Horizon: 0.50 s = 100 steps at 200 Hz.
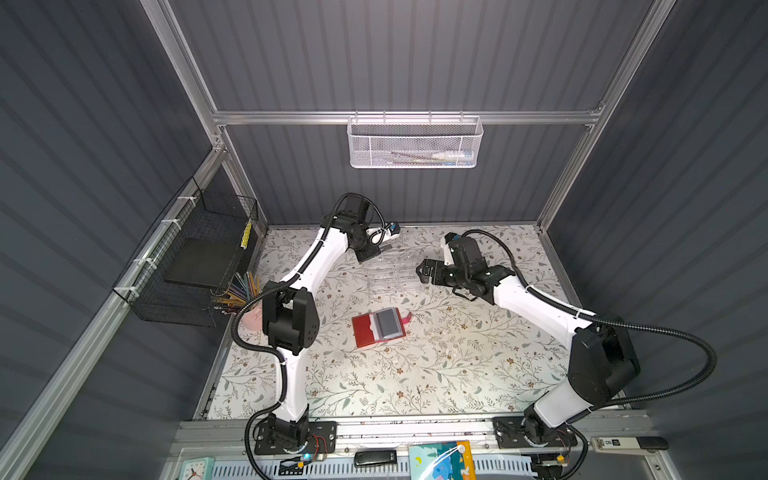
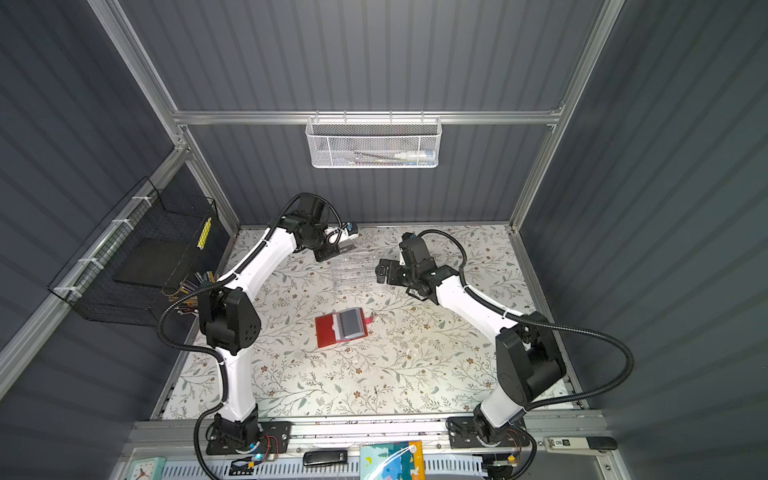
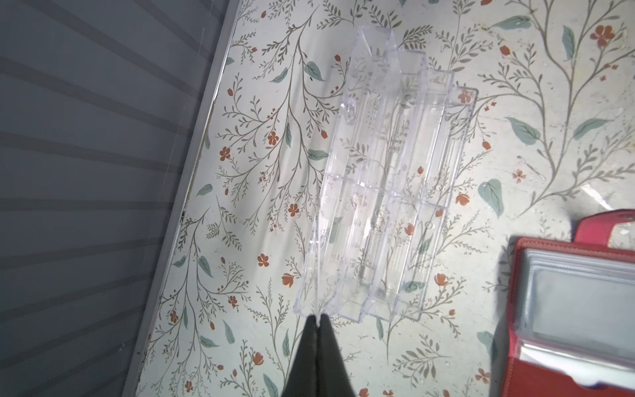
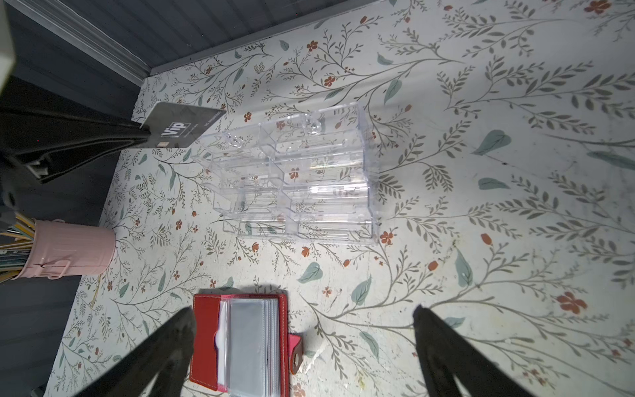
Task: Take the credit cards out of the card holder
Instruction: Place the credit card in the storage box.
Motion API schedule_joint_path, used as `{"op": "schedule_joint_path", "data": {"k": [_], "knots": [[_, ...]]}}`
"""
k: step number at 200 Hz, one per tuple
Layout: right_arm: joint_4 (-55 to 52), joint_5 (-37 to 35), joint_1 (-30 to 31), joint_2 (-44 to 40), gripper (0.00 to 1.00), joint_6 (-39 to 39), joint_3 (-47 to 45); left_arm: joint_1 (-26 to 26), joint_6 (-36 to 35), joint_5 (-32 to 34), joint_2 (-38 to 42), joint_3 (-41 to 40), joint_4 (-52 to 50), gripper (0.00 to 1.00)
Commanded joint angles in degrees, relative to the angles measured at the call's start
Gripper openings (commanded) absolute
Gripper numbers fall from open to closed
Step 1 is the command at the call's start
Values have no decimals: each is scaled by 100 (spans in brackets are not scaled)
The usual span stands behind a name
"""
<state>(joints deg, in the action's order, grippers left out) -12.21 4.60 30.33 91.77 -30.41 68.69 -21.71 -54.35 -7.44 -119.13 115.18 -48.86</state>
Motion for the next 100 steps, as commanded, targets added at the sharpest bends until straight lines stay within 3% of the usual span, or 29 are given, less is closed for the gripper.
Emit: {"op": "schedule_joint_path", "data": {"k": [1, 100], "knots": [[5, 108, -41, 55, 99, 74, 28, -60, -855, 78, -189, 157, -304, 0], [219, 260, -58, 190, 99, 120, -61, -96, -1233, 401, -488, 242, -385, 0]]}}
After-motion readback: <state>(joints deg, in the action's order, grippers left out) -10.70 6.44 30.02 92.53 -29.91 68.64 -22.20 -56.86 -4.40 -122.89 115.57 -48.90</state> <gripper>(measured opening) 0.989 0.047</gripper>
